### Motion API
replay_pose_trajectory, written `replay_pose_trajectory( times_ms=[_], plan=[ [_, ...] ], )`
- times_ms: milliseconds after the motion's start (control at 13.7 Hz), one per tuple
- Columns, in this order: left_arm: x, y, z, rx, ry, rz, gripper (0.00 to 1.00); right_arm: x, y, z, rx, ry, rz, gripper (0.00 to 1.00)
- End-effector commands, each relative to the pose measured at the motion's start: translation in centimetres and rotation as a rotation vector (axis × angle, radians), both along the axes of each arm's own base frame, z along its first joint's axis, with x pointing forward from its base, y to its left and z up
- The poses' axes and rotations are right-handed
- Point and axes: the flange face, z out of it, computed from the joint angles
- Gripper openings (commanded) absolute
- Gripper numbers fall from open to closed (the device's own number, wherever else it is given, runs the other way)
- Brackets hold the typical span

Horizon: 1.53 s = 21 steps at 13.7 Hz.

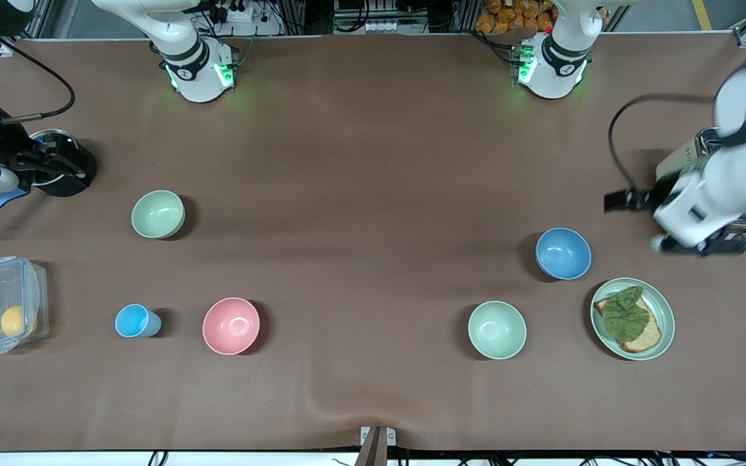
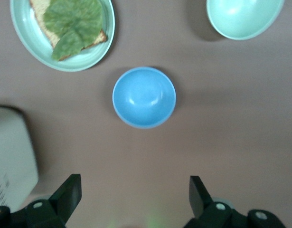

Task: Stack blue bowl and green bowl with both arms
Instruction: 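Reach the right gripper to the green bowl while the left gripper reaches the blue bowl, then grasp the green bowl with the right gripper while the left gripper grasps the blue bowl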

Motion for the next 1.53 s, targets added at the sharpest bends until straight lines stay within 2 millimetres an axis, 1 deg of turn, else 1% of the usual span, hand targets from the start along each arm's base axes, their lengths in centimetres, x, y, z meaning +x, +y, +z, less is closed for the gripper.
replay_pose_trajectory(
  times_ms=[0,73,146,291,364,437,583,656,728,801,874,947,1093,1238,1311,1384,1457],
  plan=[
    [-0.1,0.2,-6.6,0.021,-0.047,-0.012,1.00,0.2,-1.8,-1.8,-0.019,0.053,0.019,1.00],
    [-0.3,1.2,-8.5,0.019,-0.064,0.005,1.00,0.1,-2.9,-3.2,-0.014,0.082,0.033,1.00],
    [-0.1,2.5,-10.2,0.016,-0.071,0.027,1.00,-0.2,-4.4,-5.1,-0.003,0.116,0.034,1.00],
    [0.4,2.7,-13.9,0.009,-0.041,0.031,1.00,-0.8,-7.1,-9.0,0.009,0.158,0.026,1.00],
    [0.5,2.7,-15.4,0.006,-0.030,0.031,0.98,-1.0,-8.4,-10.5,0.012,0.160,0.019,1.00],
    [0.5,2.6,-16.5,0.007,-0.016,0.029,0.98,-1.3,-9.2,-12.1,0.015,0.160,0.028,1.00],
    [0.3,2.3,-17.3,0.008,-0.001,0.023,0.97,-2.3,-11.4,-15.8,0.030,0.145,0.034,1.00],
    [0.2,2.3,-17.6,0.007,0.002,0.021,0.97,-2.7,-12.1,-17.3,0.061,0.134,0.033,1.00],
    [0.2,2.3,-17.8,0.007,0.004,0.021,0.97,-3.2,-13.1,-19.3,0.069,0.125,0.044,1.00],
    [0.2,2.4,-18.4,0.006,0.013,0.023,0.97,-4.0,-14.3,-21.1,0.069,0.107,0.056,1.00],
    [0.3,2.6,-18.8,0.009,0.008,0.023,0.97,-4.8,-14.6,-23.2,0.069,0.094,0.065,1.00],
    [0.3,2.8,-19.7,0.022,0.012,0.012,0.97,-5.3,-14.8,-24.6,0.073,0.081,0.054,1.00],
    [0.3,2.8,-21.1,0.030,0.017,0.003,0.97,-5.9,-14.7,-26.9,0.087,0.072,0.034,1.00],
    [0.3,3.0,-22.3,0.040,0.025,-0.007,0.97,-6.3,-14.9,-28.8,0.097,0.075,0.015,1.00],
    [0.2,3.1,-23.0,0.052,0.034,-0.019,0.97,-6.4,-15.0,-29.8,0.130,0.074,-0.019,1.00],
    [0.1,3.2,-23.4,0.056,0.038,-0.022,0.93,-6.3,-15.0,-30.8,0.142,0.073,-0.032,1.00],
    [0.2,3.5,-23.7,0.055,0.037,-0.018,0.82,-6.6,-15.1,-31.7,0.138,0.065,-0.033,0.99]
  ],
)
